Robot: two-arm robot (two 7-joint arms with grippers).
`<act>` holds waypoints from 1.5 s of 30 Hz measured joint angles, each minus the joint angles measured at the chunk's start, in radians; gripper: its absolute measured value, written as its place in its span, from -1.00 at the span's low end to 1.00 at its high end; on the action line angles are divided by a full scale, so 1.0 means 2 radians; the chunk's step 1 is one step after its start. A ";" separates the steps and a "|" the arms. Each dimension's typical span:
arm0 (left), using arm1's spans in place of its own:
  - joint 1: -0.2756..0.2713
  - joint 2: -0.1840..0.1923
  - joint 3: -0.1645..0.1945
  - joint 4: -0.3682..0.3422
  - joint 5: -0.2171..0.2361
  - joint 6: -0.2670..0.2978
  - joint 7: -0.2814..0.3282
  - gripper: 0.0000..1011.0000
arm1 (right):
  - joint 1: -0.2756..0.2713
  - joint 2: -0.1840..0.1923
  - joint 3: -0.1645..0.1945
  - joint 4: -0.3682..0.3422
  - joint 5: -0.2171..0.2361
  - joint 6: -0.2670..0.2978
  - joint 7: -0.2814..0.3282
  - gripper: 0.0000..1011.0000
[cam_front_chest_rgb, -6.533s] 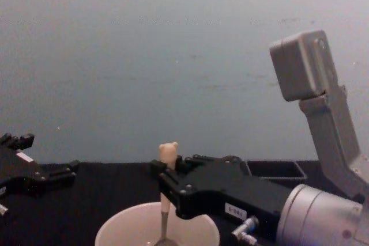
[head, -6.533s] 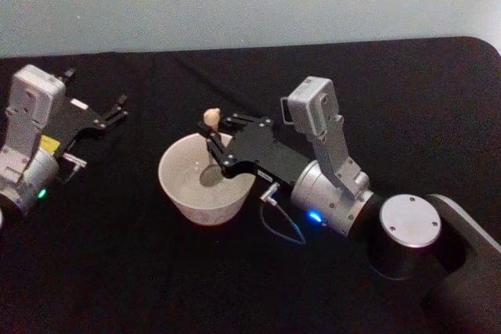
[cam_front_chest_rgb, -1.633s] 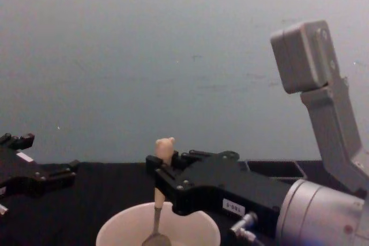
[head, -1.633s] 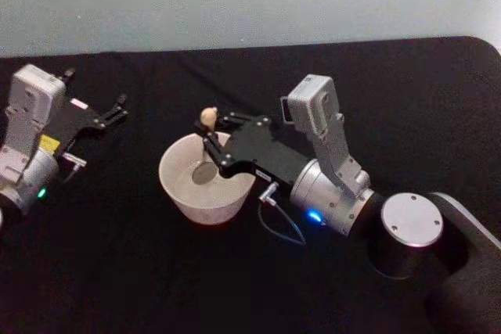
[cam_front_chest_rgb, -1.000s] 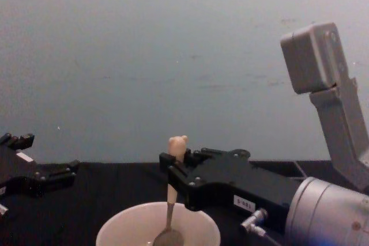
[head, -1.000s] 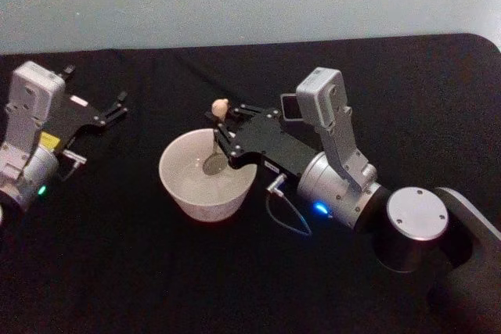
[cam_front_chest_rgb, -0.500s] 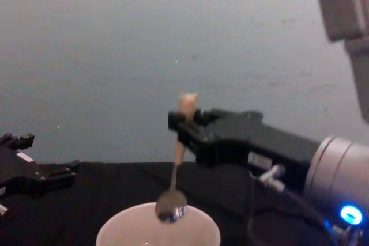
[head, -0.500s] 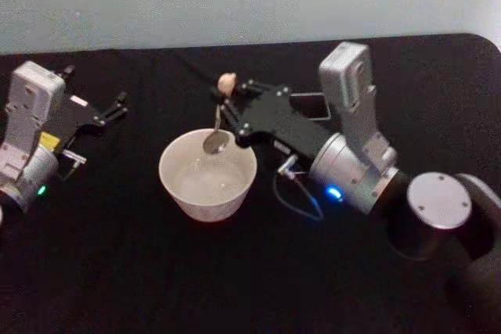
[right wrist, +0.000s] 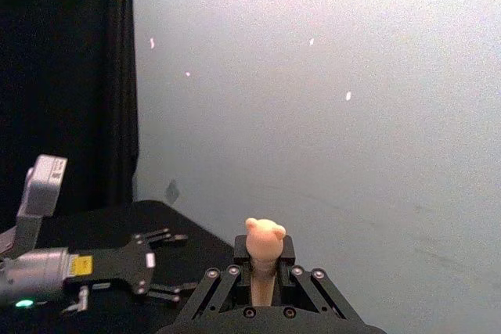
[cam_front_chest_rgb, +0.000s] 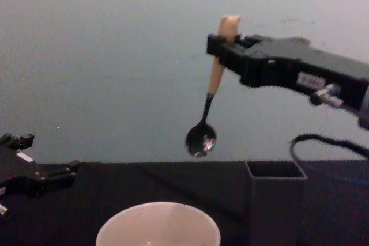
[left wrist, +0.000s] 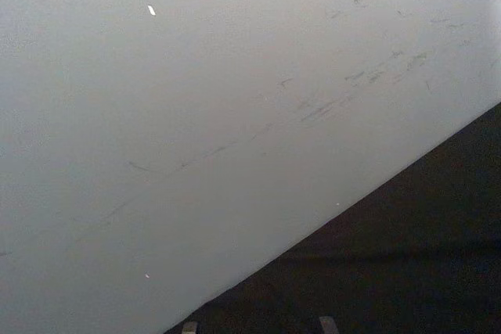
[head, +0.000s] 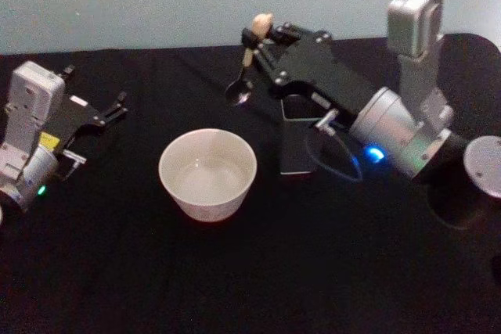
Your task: Pick up the stirring spoon with one hand, stir inside the cup, then place it back in its original position.
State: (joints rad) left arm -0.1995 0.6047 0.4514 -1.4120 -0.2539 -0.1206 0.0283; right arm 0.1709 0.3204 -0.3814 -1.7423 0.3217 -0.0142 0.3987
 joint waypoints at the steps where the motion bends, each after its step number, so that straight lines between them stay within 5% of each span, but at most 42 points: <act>1: 0.000 0.000 0.000 0.000 0.000 0.000 0.000 0.98 | 0.000 0.002 0.002 -0.002 0.002 0.000 0.000 -0.61; 11: 0.000 0.000 0.000 0.000 0.000 0.000 0.000 0.98 | -0.006 0.031 0.032 -0.021 0.019 0.004 -0.009 -0.61; 23: 0.000 0.000 0.000 0.000 0.000 0.000 0.000 0.98 | -0.024 0.055 0.044 -0.025 0.020 0.012 -0.014 -0.61; 45: 0.000 0.000 0.000 0.000 0.000 0.000 0.000 0.98 | -0.032 0.056 0.037 0.006 -0.006 0.028 -0.023 -0.61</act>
State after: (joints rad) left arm -0.1995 0.6047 0.4514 -1.4120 -0.2539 -0.1205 0.0283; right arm 0.1066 0.4324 -0.3079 -1.7310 0.3105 0.0424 0.3518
